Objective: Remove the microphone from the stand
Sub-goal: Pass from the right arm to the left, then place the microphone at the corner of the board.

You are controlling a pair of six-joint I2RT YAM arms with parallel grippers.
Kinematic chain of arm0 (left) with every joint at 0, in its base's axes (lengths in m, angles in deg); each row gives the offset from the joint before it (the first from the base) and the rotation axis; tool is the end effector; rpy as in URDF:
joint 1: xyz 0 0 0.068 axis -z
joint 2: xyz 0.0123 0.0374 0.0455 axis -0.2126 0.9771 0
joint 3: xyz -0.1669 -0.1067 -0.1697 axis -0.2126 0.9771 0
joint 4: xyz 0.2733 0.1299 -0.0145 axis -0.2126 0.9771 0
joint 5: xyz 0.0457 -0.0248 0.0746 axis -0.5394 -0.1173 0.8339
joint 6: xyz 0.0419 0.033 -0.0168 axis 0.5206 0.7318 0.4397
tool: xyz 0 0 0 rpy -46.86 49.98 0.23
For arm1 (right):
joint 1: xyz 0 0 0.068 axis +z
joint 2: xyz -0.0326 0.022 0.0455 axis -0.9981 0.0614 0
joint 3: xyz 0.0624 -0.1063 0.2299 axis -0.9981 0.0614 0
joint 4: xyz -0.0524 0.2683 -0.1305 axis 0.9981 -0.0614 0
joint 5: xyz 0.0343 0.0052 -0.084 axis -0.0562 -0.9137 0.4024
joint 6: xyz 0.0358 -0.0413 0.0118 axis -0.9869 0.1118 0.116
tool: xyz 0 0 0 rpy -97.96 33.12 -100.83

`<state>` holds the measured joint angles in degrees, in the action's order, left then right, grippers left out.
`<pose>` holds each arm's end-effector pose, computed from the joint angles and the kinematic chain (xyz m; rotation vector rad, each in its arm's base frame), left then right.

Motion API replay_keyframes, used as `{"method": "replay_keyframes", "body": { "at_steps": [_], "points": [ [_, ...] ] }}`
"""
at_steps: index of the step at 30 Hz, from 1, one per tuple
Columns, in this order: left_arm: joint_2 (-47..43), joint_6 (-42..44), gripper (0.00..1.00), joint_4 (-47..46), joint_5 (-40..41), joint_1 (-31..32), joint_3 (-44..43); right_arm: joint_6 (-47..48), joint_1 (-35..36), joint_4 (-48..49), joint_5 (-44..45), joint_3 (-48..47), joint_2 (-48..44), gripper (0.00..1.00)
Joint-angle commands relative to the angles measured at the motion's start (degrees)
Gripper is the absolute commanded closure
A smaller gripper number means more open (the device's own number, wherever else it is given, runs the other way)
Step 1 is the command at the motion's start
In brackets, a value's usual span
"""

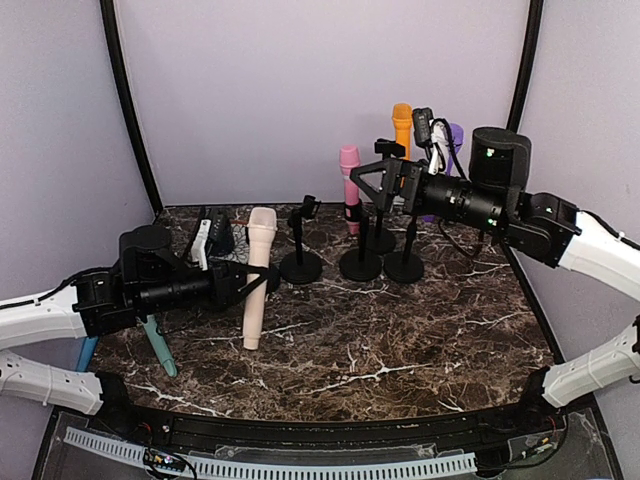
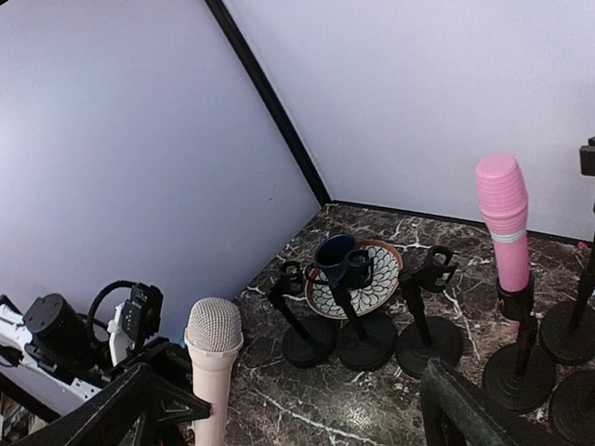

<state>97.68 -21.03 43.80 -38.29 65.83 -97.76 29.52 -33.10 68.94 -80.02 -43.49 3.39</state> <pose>0.1670 -0.2273 0.2862 0.3869 1.8395 -1.0676 0.1984 0.2638 0.4105 -0.3527 1.7230 1.0221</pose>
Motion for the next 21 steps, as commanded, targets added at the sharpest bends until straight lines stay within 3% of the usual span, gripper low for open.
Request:
{"method": "replay_keyframes", "body": {
  "at_steps": [1,6,11,21],
  "points": [
    [-4.6,-7.2,0.90,7.4,7.5,-0.3,3.5,-4.2,-2.7,-3.7,5.2,2.4,-2.4,0.01],
    [-8.9,-11.6,0.90,12.1,7.4,-3.2,7.9,-6.7,-6.6,-6.8,6.6,3.6,-3.7,0.01],
    [-9.4,-11.0,0.90,13.5,-2.2,-13.4,11.2,-7.4,-9.3,-7.5,5.7,4.1,-3.6,0.01],
    [-2.7,-8.3,0.95,10.7,-8.8,-26.6,14.2,-9.0,-10.4,-6.0,4.4,5.9,-1.7,0.01]
  ]
}}
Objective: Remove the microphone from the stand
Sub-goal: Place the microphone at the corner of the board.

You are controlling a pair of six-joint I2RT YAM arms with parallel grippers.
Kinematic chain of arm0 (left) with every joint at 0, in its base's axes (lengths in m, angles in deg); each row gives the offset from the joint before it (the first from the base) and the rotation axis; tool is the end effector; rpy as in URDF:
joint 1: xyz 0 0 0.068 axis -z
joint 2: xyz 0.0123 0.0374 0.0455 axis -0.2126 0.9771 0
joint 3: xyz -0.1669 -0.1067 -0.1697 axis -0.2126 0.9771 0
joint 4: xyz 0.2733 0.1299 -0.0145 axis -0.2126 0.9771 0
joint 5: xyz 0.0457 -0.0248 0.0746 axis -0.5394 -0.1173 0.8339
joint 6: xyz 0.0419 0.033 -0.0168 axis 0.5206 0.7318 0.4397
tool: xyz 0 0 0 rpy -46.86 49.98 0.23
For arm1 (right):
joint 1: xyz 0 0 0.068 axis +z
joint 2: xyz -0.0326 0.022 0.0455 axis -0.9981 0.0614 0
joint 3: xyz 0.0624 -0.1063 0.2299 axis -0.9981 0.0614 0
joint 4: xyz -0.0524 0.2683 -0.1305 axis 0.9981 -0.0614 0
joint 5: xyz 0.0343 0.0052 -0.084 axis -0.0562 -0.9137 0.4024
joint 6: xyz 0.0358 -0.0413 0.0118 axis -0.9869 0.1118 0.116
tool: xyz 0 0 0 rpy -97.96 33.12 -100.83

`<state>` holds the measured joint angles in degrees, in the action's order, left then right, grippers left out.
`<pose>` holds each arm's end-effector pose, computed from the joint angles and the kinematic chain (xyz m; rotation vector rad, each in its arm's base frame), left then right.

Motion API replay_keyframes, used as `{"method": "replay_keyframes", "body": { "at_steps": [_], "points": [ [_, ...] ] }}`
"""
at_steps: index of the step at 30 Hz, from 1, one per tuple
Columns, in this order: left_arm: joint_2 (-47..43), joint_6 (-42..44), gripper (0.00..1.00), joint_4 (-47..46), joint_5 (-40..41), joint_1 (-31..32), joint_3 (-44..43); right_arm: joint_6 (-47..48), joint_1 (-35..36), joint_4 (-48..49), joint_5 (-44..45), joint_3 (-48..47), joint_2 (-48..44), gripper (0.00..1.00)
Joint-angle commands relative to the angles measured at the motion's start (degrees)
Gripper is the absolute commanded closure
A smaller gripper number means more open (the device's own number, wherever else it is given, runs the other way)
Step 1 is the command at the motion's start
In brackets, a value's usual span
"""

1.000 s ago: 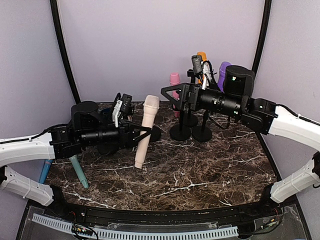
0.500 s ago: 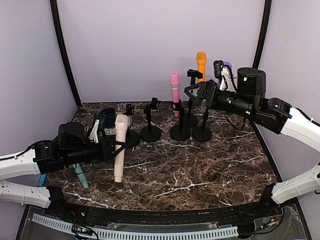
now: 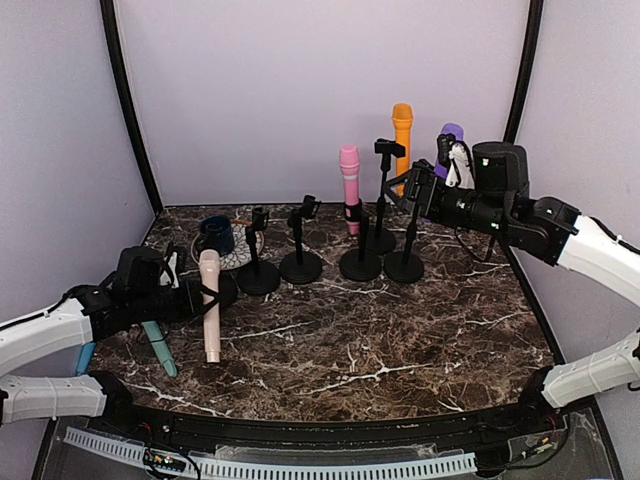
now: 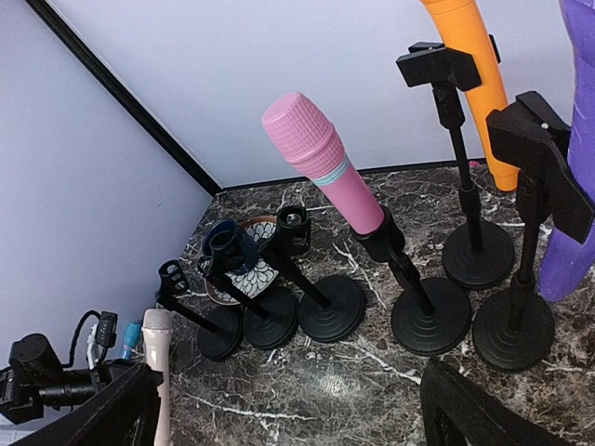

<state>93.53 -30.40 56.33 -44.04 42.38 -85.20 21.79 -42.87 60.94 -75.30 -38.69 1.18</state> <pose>0.2119 -0.1281 0.1942 -0.1190 2.2275 -0.8323 0.2352 0.2171 0.3735 -0.0412 1.9203 0.8366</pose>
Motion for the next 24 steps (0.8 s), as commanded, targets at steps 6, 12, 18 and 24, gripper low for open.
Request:
{"method": "replay_keyframes", "body": {
  "at_steps": [6,12,18,24],
  "points": [
    [2.3,-3.5,0.95,-3.2,-1.2,-10.4,6.6,-1.6,-1.1,1.8,0.3,1.6,0.4,0.01],
    [1.9,-7.1,0.90,-3.9,0.6,-16.3,11.0,-1.8,-1.5,1.8,0.4,2.0,0.4,0.01],
    [2.7,-7.1,0.80,-1.5,5.4,-17.1,10.4,-2.2,-1.8,2.1,0.3,2.8,0.1,0.01],
    [5.4,-6.1,0.72,-0.3,6.2,-17.3,9.0,-2.8,-1.9,2.4,0.7,3.6,-0.5,0.01]
  ]
}}
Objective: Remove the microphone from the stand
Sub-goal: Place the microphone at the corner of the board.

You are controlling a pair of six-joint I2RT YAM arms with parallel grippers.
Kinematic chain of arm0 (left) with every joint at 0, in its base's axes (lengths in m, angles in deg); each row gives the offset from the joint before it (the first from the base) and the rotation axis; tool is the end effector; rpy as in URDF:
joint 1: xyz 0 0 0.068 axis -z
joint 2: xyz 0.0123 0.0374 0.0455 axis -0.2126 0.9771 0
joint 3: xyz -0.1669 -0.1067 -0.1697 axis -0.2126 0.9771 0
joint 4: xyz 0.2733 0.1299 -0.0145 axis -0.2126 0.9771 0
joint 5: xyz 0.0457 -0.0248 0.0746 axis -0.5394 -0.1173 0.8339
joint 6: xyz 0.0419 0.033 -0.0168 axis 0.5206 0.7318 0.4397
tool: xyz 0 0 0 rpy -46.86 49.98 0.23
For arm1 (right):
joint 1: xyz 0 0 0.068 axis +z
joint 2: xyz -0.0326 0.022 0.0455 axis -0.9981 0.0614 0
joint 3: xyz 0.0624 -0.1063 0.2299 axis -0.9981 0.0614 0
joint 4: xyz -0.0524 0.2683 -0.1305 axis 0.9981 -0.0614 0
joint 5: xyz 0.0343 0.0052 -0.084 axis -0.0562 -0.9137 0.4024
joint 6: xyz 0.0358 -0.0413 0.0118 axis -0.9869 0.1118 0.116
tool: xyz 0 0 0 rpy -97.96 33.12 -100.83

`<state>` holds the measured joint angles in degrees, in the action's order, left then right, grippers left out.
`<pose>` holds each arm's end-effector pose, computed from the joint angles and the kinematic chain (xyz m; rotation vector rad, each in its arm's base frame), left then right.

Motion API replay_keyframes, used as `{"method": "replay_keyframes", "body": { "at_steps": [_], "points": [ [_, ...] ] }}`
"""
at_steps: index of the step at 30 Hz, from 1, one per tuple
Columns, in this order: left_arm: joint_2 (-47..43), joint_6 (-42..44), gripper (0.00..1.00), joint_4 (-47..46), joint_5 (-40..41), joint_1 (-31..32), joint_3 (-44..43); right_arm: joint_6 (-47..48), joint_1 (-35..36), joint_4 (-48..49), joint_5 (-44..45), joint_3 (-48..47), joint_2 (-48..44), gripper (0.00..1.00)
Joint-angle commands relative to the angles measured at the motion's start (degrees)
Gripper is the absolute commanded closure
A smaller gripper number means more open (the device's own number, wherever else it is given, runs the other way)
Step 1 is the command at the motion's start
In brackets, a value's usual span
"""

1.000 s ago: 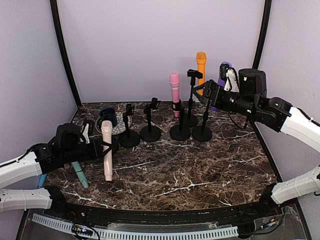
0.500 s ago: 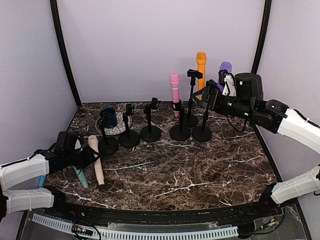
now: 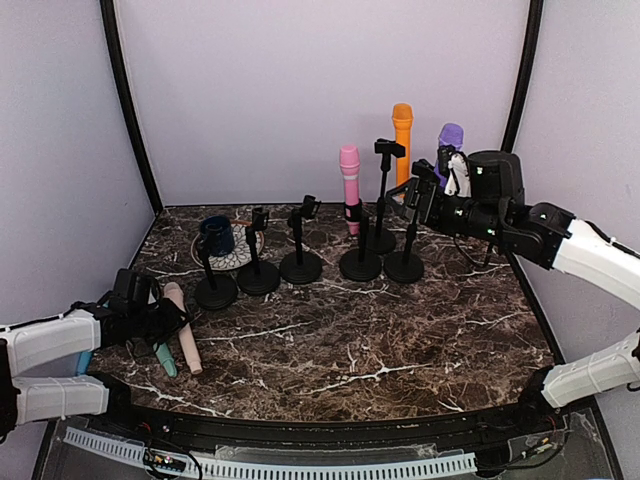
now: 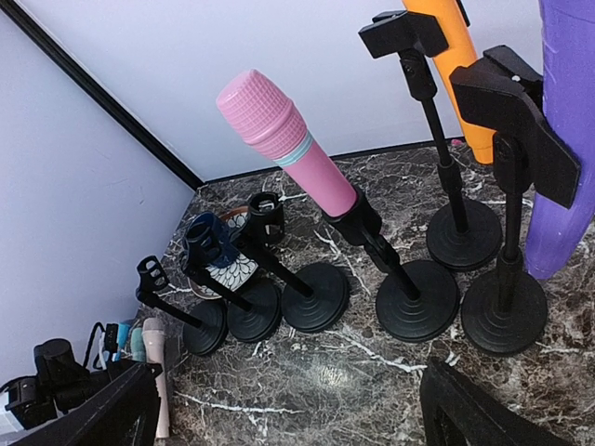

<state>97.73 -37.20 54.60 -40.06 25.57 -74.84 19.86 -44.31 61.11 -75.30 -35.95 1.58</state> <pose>0.2172 -0.0532 0.1143 -0.6722 2.3154 -0.5657 0.2426 0.2129 0.3526 0.0106 1.9723 0.8138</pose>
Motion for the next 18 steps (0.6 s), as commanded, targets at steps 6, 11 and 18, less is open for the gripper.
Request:
{"method": "replay_keyframes", "body": {
  "at_steps": [6,11,18],
  "points": [
    [2.2,1.6,0.59,1.0,2.2,-0.6,-1.9,-1.3,-0.5,2.3,1.8,1.9,-1.8,0.01],
    [1.7,2.6,0.48,1.9,2.2,-0.6,-3.1,-1.2,-0.7,1.8,2.7,2.0,-2.5,0.01],
    [-1.0,5.3,0.39,5.9,2.2,-0.6,-7.7,0.5,-1.9,-1.2,4.9,0.6,-3.9,0.02]
  ]
}}
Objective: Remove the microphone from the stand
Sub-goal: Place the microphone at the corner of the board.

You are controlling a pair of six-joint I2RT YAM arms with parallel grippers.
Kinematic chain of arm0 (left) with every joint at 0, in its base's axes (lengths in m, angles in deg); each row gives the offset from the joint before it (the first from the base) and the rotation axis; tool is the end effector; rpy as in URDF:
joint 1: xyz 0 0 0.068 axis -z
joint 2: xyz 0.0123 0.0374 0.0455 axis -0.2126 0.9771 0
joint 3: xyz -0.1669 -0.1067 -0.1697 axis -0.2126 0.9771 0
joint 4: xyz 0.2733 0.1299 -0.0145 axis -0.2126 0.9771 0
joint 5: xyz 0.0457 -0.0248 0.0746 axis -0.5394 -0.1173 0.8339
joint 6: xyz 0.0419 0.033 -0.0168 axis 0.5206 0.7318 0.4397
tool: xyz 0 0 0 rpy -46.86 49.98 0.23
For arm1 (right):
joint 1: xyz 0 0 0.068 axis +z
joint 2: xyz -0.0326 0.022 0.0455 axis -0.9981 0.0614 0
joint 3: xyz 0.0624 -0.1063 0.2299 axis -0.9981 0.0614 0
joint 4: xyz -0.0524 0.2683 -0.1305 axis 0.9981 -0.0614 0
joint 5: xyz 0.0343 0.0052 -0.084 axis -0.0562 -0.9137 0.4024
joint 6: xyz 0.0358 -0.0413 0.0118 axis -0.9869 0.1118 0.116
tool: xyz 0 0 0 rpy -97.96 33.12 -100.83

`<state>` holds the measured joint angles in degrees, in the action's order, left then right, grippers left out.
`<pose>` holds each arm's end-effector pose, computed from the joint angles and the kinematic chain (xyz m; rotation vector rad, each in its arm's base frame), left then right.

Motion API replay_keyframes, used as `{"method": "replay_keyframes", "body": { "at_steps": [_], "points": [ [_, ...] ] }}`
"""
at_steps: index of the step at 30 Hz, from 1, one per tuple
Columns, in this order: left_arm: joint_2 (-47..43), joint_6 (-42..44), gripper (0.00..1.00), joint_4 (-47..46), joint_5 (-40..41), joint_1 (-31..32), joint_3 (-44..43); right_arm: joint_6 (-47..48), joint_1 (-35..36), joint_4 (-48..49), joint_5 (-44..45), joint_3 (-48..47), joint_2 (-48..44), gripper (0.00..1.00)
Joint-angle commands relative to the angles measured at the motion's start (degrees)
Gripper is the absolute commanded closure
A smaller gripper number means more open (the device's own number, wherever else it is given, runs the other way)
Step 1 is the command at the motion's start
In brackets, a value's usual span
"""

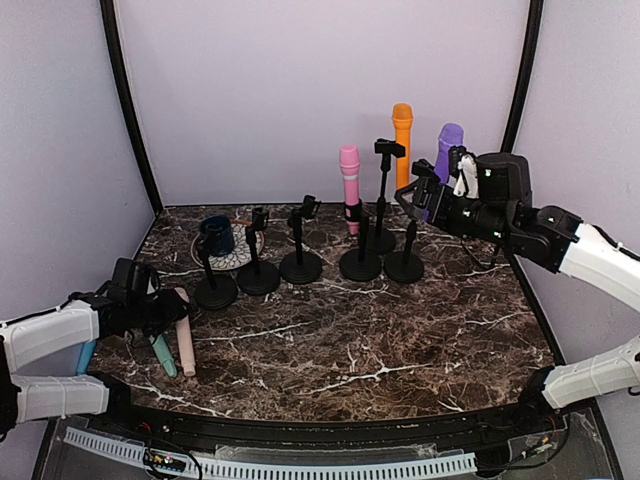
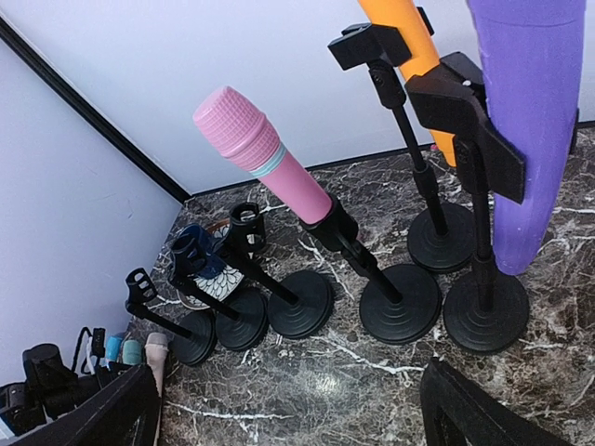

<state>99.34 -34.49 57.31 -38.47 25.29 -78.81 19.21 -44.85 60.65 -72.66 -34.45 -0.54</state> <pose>0.2279 -0.0535 0.1287 -0.6348 2.3184 -0.5082 0.2389 0.2032 0.3525 0.0639 1.9577 0.7764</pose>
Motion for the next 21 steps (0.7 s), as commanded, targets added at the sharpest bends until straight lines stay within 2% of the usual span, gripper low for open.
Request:
{"method": "replay_keyframes", "body": {
  "at_steps": [1,8,12,15,21],
  "points": [
    [-3.5,3.1,0.38,4.0,0.6,-0.4,-4.4,1.6,-1.9,-1.2,2.4,-1.4,-2.0,0.01],
    [-5.2,12.3,0.27,6.8,-3.3,-0.4,-16.4,6.1,-7.5,-4.8,2.1,-7.4,-1.4,0.01],
    [-1.4,20.5,0.18,10.1,-9.3,-1.3,-26.6,9.2,-10.2,-5.9,1.4,-11.8,0.0,0.01],
    [3.5,28.1,0.09,15.4,-10.1,-3.5,-35.3,11.6,-12.3,-5.9,0.2,-14.8,1.5,0.01],
    [7.9,35.7,0.06,14.3,-14.2,-9.9,-38.7,17.8,-13.8,-9.4,1.8,-24.4,8.7,0.01]
  ]
}}
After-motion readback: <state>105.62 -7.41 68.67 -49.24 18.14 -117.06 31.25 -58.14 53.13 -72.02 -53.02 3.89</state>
